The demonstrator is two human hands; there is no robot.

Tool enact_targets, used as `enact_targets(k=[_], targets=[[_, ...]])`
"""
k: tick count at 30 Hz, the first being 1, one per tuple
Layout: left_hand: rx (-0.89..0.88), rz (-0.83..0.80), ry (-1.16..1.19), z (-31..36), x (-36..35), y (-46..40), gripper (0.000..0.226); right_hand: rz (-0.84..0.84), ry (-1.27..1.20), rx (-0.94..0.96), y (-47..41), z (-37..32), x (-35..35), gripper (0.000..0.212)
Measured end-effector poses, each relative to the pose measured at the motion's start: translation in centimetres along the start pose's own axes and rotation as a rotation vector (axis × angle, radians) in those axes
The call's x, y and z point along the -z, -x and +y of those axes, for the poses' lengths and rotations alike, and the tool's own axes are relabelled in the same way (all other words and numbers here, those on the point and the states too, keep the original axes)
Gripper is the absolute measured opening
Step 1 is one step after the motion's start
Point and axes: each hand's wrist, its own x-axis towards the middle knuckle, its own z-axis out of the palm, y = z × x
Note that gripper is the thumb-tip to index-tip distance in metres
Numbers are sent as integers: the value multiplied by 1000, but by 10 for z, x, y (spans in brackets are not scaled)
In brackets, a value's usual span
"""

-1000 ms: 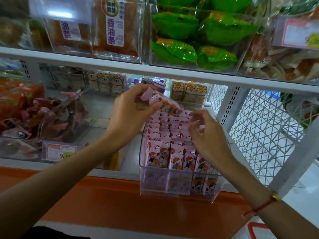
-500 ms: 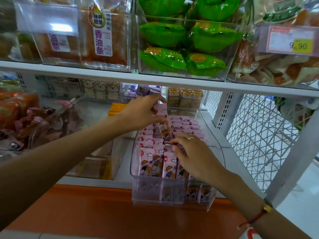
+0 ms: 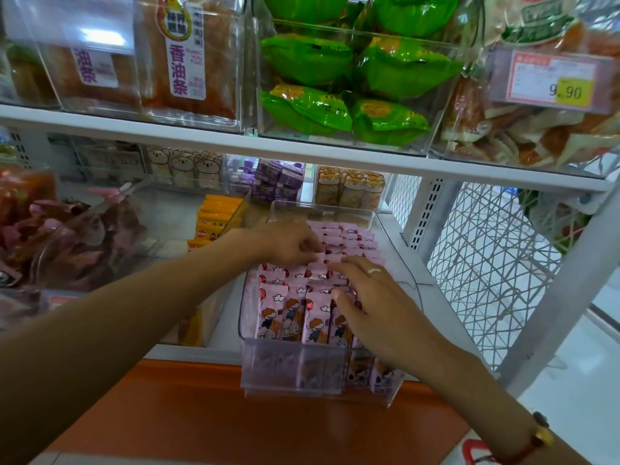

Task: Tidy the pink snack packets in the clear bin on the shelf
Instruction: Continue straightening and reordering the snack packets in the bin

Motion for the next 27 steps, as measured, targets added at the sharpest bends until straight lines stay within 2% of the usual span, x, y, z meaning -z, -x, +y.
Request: enact_targets(k=[4, 8, 10, 13, 16, 19, 24, 27], targets=[[5, -39, 52, 1, 11, 6, 34, -24, -3, 32, 9, -4, 3, 44], [-74, 90, -2, 4, 15, 16, 37, -110, 68, 44, 14, -3, -2, 50], [-108, 91, -54, 7, 10, 19, 34, -139, 95, 45, 15, -2, -4, 50], [-68, 114, -95, 9, 0, 19, 29, -113, 112, 37, 15, -1, -6, 50], [-12, 200, -34, 11, -4, 21, 26, -121, 120, 32, 14, 1, -7, 50], [49, 356, 121, 15, -1, 25, 22, -136, 77, 14, 11, 0, -6, 48], [152, 722, 416, 19, 7, 46, 23, -138, 86, 9, 7, -1, -6, 45], [127, 970, 653, 29, -2, 70, 20, -68, 48, 34, 5, -2, -2, 40]])
